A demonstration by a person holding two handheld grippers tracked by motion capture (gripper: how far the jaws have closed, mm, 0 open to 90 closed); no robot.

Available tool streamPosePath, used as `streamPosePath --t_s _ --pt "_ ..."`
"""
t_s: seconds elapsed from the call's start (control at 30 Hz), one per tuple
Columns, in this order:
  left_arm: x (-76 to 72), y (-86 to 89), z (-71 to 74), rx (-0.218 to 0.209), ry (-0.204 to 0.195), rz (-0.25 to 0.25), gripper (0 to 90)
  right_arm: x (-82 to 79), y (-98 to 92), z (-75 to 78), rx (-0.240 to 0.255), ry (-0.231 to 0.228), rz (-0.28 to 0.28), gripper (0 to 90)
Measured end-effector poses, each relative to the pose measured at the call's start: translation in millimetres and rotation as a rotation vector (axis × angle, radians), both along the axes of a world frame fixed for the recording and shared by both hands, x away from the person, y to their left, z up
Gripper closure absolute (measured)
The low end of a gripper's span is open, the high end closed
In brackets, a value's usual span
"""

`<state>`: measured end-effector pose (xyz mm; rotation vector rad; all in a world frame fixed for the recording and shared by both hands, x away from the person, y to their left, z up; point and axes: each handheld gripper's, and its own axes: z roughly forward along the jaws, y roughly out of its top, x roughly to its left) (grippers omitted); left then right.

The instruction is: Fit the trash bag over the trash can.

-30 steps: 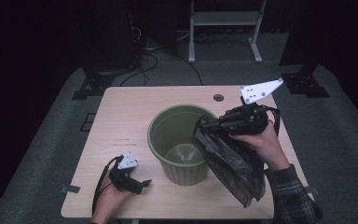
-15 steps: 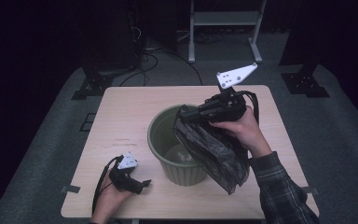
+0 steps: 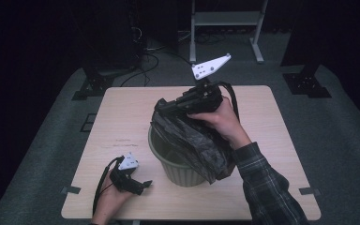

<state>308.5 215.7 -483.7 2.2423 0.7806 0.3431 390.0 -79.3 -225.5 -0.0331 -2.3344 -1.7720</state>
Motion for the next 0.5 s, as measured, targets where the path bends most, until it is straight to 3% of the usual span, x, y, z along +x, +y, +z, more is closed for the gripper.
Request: streamPosePath --t_s 0.3,0.5 --pt "0.1 0.0 0.1 0.000 0.000 -0.001 0.0 12.0 40.0 0.1 0.003 0.014 0.027 86.6" --pt "0.2 0.1 0.1 0.002 -0.001 -0.002 0.0 19.9 53.0 0.0 -0.001 0.019 0.038 86.6"
